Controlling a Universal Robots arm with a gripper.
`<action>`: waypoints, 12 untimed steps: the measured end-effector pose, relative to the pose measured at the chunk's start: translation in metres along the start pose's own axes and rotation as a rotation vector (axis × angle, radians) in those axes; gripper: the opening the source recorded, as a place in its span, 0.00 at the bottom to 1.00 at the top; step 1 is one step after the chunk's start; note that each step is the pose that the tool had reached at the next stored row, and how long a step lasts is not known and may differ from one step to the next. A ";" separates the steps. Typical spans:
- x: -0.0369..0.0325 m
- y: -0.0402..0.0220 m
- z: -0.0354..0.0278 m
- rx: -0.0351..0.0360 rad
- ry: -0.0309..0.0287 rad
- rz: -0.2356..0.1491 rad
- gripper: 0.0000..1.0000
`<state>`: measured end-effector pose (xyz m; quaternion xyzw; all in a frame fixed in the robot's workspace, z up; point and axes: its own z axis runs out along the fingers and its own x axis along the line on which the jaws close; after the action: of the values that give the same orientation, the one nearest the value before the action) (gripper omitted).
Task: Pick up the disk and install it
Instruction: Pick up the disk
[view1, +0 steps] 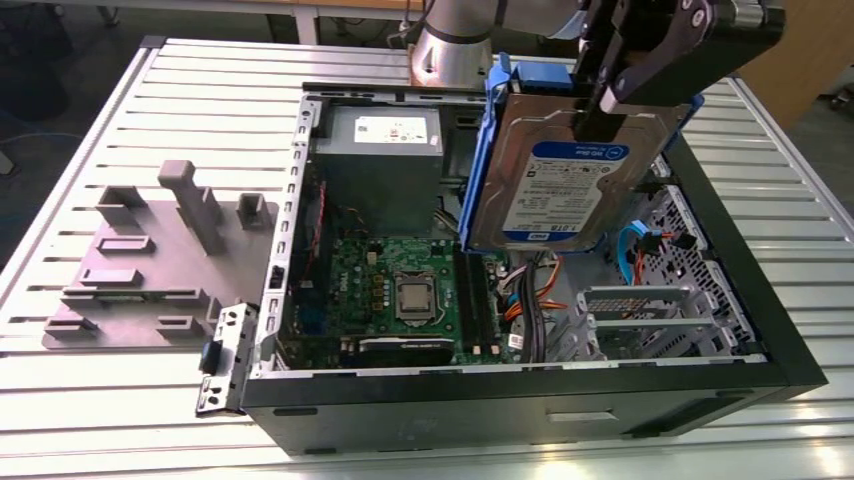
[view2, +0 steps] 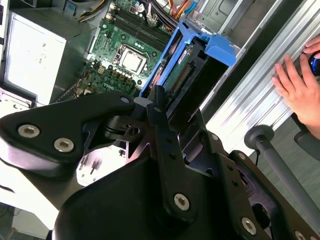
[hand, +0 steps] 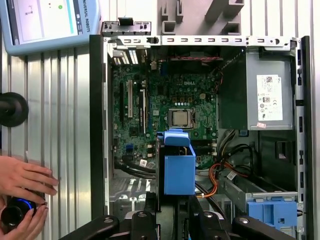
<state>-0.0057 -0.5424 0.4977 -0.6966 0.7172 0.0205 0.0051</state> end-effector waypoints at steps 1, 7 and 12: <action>0.0000 0.0000 0.0000 0.0000 0.0000 0.000 0.35; 0.0028 -0.0006 0.0008 0.0000 0.0001 0.000 0.35; 0.0113 -0.0019 0.0018 0.0000 -0.0001 0.000 0.35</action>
<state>-0.0042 -0.5537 0.4954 -0.6966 0.7171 0.0205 0.0052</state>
